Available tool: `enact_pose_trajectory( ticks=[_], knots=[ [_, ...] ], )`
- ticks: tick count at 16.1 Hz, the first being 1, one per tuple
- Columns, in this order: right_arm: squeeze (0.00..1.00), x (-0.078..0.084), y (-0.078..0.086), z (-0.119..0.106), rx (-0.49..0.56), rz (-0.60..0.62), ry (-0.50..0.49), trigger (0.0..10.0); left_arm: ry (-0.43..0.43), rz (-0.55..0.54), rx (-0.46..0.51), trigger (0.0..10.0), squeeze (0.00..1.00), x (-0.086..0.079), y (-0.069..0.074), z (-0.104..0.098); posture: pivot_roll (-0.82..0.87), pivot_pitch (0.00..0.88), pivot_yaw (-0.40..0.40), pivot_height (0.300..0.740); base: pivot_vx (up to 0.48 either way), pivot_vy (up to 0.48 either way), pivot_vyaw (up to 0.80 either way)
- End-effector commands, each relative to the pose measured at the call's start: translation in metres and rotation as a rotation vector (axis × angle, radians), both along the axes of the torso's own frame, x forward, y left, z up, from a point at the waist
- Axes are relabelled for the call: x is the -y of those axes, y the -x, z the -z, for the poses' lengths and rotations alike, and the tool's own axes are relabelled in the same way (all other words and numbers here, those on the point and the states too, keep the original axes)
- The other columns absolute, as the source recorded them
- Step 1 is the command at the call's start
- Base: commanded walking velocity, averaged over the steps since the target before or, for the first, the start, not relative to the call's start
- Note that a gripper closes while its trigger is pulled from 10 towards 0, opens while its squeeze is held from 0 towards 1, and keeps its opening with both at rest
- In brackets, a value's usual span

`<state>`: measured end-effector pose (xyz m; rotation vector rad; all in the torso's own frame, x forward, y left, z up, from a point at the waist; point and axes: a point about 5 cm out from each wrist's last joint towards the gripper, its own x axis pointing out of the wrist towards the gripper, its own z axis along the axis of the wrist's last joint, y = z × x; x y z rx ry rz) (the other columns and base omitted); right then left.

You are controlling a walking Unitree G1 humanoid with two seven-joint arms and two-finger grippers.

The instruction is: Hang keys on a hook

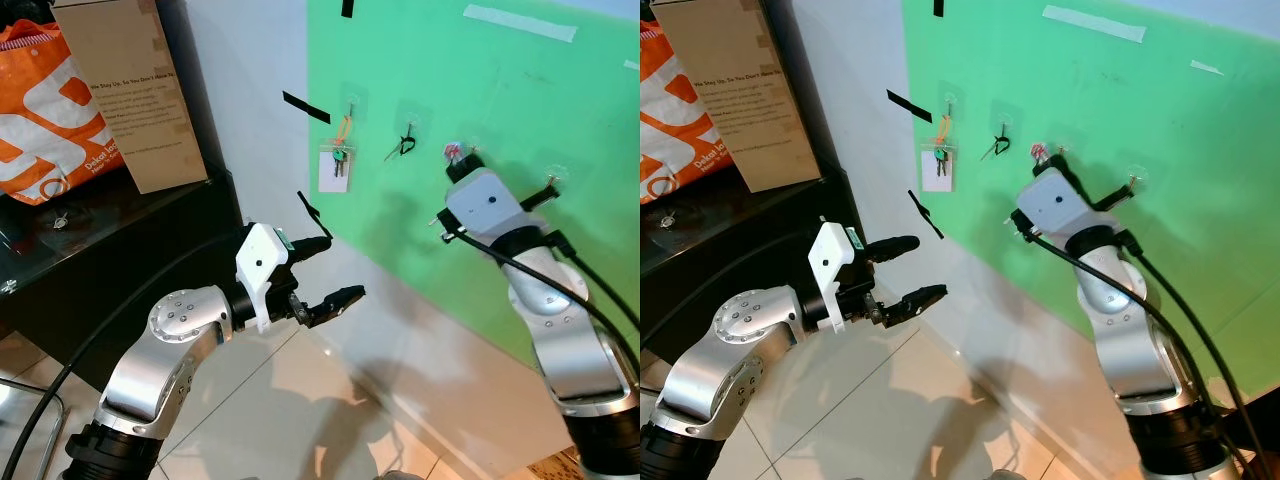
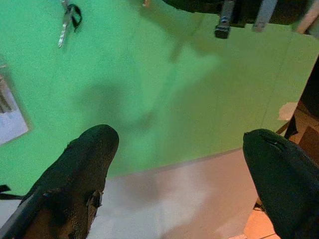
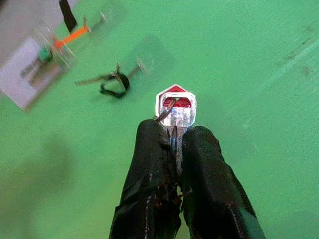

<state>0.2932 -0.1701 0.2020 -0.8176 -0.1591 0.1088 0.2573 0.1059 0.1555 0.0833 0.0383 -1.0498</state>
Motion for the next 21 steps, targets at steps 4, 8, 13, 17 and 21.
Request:
enact_pose_trajectory(
  ticks=[4,8,13,17,21],
  knots=[
    [0.00,0.008,-0.006,0.000,0.006,0.078,0.039,10.0,0.007,0.023,0.002,10.0,0.00,0.002,0.004,-0.002,-0.11,0.000,0.012,0.740,0.000,0.000,0.00],
    [0.00,0.010,-0.012,0.002,-0.002,0.095,0.063,10.0,0.007,0.020,0.005,10.0,0.00,0.002,0.003,-0.003,-0.11,0.000,0.006,0.740,0.000,0.000,0.00],
    [0.00,0.015,-0.020,0.009,-0.030,0.149,0.104,10.0,0.007,0.043,0.001,10.0,0.00,0.005,-0.002,-0.005,-0.14,0.000,0.037,0.740,0.000,0.000,0.00],
    [0.00,0.030,-0.015,0.015,-0.057,0.219,0.123,10.0,0.009,0.050,-0.005,10.0,0.00,0.007,-0.004,-0.003,-0.15,0.000,0.045,0.740,0.000,0.000,0.00],
    [0.00,0.041,-0.007,0.026,-0.098,0.250,0.138,10.0,0.010,0.050,-0.009,10.0,0.00,0.008,-0.004,-0.001,-0.14,0.000,0.039,0.740,0.000,0.000,0.00]
  ],
)
